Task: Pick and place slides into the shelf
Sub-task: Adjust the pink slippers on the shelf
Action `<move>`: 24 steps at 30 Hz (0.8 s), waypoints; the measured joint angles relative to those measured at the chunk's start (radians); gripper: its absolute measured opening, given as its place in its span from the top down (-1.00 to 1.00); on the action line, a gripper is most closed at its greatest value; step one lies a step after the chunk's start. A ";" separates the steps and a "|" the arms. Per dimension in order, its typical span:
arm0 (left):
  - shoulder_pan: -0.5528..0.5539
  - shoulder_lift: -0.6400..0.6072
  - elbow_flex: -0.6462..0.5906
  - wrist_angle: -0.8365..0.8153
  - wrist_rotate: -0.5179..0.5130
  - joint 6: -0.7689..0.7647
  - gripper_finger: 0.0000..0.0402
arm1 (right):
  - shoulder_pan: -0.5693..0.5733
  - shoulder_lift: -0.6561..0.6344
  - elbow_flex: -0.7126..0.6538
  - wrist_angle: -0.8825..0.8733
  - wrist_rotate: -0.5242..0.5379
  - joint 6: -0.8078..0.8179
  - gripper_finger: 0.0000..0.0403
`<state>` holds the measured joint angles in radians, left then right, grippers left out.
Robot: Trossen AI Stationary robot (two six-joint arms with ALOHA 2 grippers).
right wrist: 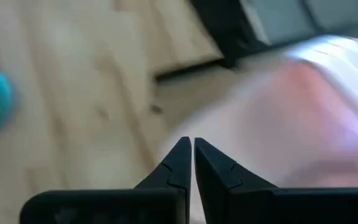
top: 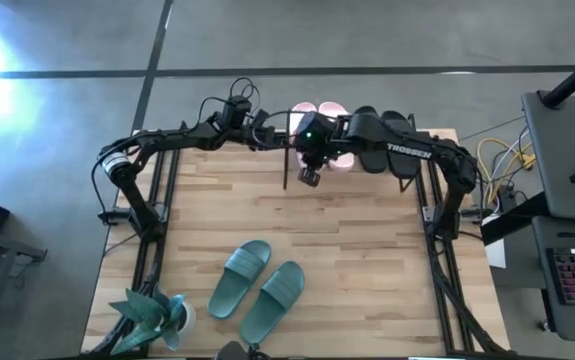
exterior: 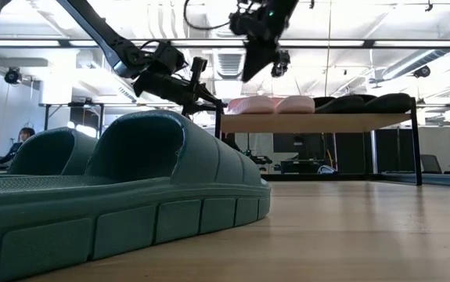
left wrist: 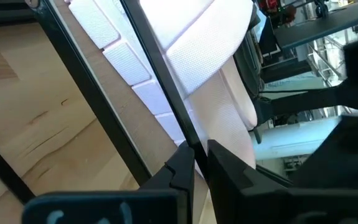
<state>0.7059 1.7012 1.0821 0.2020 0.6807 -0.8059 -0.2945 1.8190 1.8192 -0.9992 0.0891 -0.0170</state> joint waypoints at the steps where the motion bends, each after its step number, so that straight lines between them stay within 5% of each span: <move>1: 0.000 0.000 0.000 0.000 0.000 0.000 0.96 | -0.002 -0.001 0.026 -0.047 0.036 -0.008 0.94; 10: 0.000 0.000 0.000 -0.001 0.000 0.002 0.96 | -0.107 -0.003 0.147 -0.562 0.183 0.256 0.94; 24: 0.001 0.000 0.000 -0.002 0.010 0.007 0.96 | -0.203 -0.046 -0.161 -0.570 0.191 0.349 0.94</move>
<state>0.7067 1.7012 1.0821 0.2005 0.6903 -0.7989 -0.4976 1.7734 1.6586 -1.5689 0.2802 0.3322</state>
